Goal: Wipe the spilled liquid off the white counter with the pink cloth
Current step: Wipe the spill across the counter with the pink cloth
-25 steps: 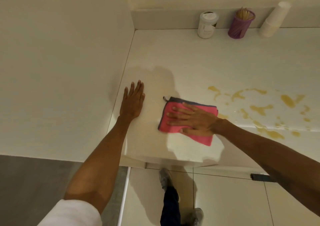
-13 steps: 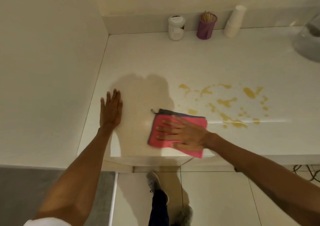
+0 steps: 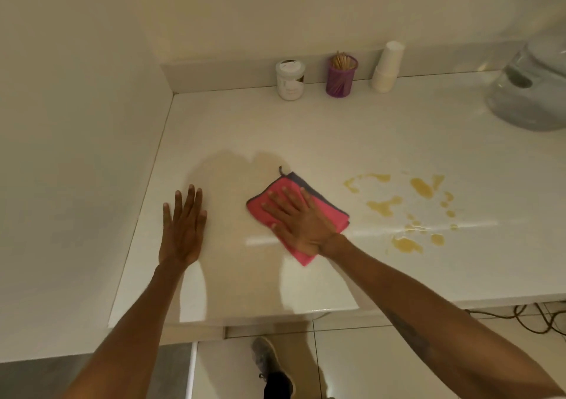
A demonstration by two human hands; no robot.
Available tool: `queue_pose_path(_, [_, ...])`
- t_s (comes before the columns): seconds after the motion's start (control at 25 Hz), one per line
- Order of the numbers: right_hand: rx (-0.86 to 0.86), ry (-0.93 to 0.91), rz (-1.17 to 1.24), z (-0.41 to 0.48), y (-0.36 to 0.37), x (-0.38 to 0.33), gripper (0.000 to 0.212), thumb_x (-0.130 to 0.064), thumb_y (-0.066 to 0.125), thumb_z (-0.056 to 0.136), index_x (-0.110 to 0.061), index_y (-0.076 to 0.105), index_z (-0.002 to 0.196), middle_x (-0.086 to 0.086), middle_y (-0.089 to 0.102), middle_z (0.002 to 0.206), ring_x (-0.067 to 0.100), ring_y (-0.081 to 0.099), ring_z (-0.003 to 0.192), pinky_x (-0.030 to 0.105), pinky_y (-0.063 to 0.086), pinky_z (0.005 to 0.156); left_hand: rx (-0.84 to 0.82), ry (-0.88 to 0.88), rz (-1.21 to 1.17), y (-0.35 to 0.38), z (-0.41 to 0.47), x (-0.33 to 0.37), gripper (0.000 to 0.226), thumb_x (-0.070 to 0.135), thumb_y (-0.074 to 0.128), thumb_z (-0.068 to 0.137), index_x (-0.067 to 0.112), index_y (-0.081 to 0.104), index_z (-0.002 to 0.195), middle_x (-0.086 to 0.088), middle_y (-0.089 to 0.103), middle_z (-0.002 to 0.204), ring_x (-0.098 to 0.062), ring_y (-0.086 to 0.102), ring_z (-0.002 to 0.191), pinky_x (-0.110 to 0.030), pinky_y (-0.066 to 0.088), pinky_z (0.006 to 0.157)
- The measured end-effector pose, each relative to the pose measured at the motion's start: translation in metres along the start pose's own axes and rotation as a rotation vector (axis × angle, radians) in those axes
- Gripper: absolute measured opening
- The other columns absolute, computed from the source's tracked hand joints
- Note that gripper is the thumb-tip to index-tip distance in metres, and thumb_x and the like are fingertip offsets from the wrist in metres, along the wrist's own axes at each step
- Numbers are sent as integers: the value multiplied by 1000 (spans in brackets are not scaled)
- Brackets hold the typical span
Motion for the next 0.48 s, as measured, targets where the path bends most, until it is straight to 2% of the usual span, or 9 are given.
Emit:
queue_pose_path(0.08, [-44,-122,-56,-31,8,-11,56,-53,11,106,-35,16,159,-1,17,168,26,-1,157,58,-3,125,-45,11,-43,4,-1,0,63,50,-4,98,27,-7,156,5,-5,166,-17,-14,152,-45,-6,124])
queue_pose_path(0.2, [-100,-183,-27,-79,13,18,57,-55,5,105,-40,7,159,-6,0,169,19,-17,155,53,-11,124,-79,-12,-35,7,0,-3,66,54,-8,94,29,-11,155,7,-10,165,-18,-17,151,-45,-8,124])
queue_pose_path(0.28, [-81,-56,-11,-84,8,62,58,-55,1,103,-40,2,159,-8,-6,169,18,-20,154,50,-10,124,-86,-24,14,9,1,-4,66,54,-10,93,29,-14,154,8,-15,164,-19,-19,150,-45,-8,124])
queue_pose_path(0.36, [-44,154,-10,-63,0,103,60,-54,-3,102,-37,-4,159,-5,-8,169,22,-20,154,50,-10,125,-81,-27,12,10,2,-4,64,52,-8,95,30,-14,155,9,-16,164,-18,-19,151,-44,-8,124])
queue_pose_path(0.48, [11,364,48,-5,-8,117,59,-51,2,104,-33,-5,159,2,-7,170,29,-14,155,51,-13,124,-70,-18,-7,10,2,-5,61,49,-3,98,30,-9,156,10,-12,165,-17,-15,152,-43,-7,124])
Point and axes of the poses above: each hand's wrist, its own z-axis towards the middle knuckle, its own y-axis out of the palm, x = y × z, the point moved 10 cm from there along z, towards the middle knuckle
